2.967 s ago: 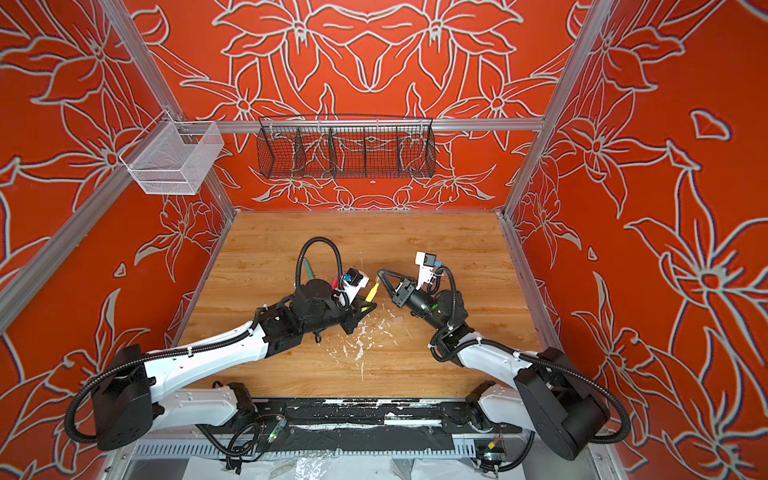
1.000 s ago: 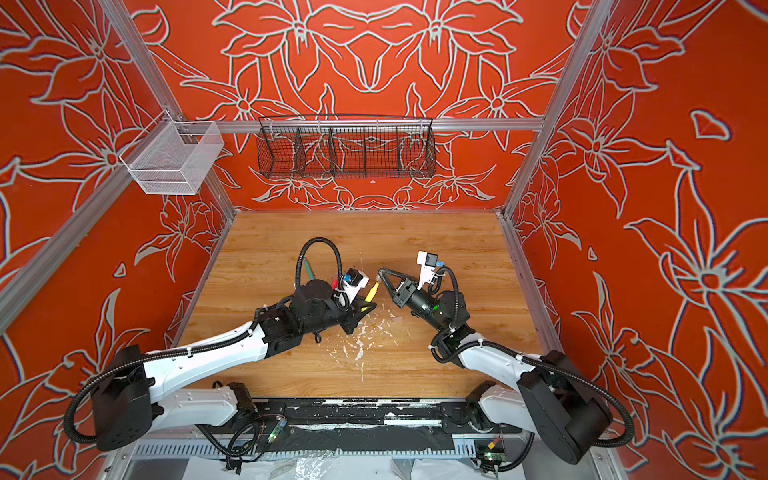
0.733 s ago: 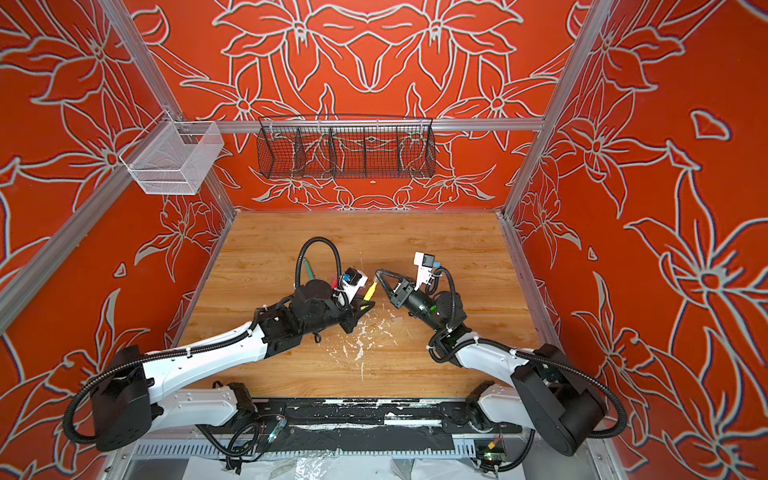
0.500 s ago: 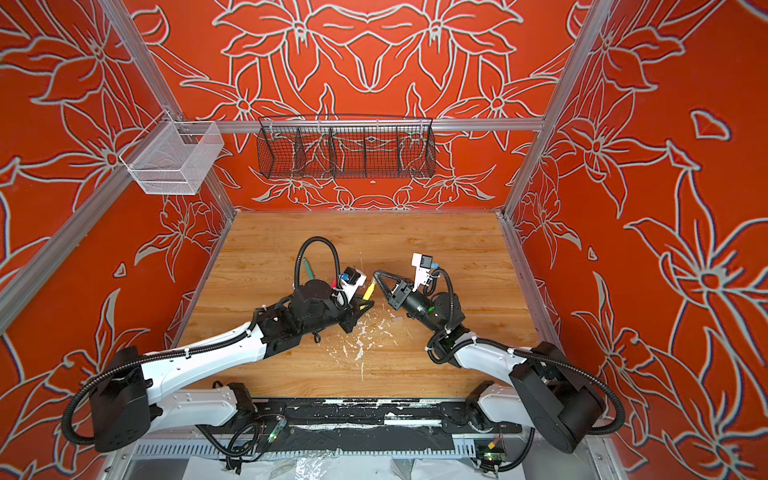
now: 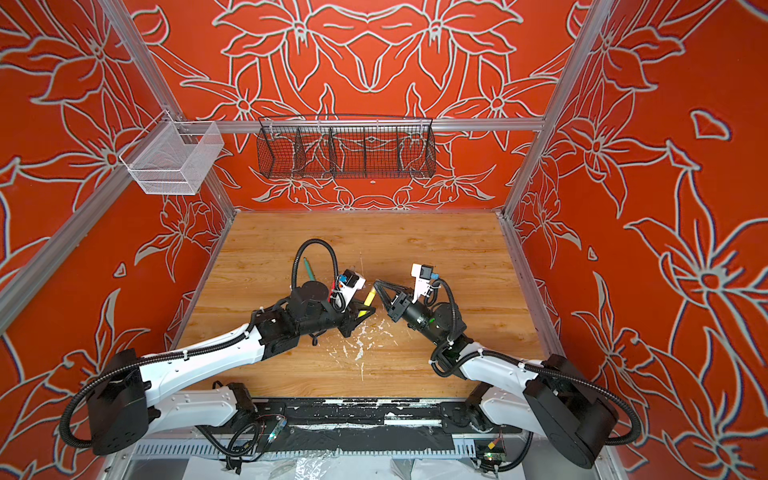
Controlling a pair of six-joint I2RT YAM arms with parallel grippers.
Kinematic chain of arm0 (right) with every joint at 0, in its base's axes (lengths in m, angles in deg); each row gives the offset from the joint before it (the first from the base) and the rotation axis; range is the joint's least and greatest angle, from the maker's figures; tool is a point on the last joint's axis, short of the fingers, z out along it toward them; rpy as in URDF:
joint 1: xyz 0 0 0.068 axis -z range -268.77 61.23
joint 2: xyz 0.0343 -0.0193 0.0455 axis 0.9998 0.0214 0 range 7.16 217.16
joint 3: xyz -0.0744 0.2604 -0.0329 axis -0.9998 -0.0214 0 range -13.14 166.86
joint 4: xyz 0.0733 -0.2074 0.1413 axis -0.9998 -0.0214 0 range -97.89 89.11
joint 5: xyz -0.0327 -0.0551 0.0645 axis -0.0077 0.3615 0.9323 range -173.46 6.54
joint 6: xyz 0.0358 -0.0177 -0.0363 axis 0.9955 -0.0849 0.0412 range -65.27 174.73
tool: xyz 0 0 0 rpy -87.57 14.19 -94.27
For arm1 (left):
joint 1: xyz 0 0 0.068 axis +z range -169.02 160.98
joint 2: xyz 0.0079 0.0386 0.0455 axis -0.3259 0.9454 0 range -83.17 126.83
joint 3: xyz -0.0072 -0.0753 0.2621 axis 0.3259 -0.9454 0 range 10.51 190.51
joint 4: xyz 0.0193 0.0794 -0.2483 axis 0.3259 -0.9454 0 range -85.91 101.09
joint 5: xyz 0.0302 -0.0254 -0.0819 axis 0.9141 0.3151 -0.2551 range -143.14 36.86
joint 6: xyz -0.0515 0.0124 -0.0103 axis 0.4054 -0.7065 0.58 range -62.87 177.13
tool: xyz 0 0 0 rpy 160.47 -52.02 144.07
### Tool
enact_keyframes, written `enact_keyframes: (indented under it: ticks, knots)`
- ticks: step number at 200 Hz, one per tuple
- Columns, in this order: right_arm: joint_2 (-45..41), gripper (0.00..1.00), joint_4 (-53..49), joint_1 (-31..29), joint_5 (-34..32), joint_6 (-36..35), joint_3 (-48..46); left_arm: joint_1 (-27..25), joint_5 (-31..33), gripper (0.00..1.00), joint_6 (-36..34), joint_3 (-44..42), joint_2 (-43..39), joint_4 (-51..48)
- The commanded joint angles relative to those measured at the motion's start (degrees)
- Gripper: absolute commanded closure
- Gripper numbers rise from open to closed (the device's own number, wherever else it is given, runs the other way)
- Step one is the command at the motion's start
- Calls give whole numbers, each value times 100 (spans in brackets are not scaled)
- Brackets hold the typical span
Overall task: Insert the pens into the pen caps
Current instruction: 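Slide the translucent cap onto the yellow marker tip and open the right gripper, then press the cap down onto the yellow marker with the right gripper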
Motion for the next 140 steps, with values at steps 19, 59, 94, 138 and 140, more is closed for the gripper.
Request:
enact_keyframes:
  ticks: [19, 59, 94, 138, 140]
  knots:
    - [-287, 53, -725, -73, -58, -130, -162, 63, 35, 100, -50, 24, -103, 445]
    - [-1243, 44, -1594, 9, -457, -389, -210, 55, 5, 100, -301, 112, -5, 282]
    - [-1885, 43, -1694, 160, -543, -287, -374, -40, -257, 100, -474, 291, 222, 155]
    - [-1855, 51, -2140, 441, -315, -34, -149, -714, 382, 100, -1096, 572, 450, -173]
    - [-1844, 51, -2140, 454, -297, -31, -140, -735, 396, 100, -1112, 592, 461, -189]
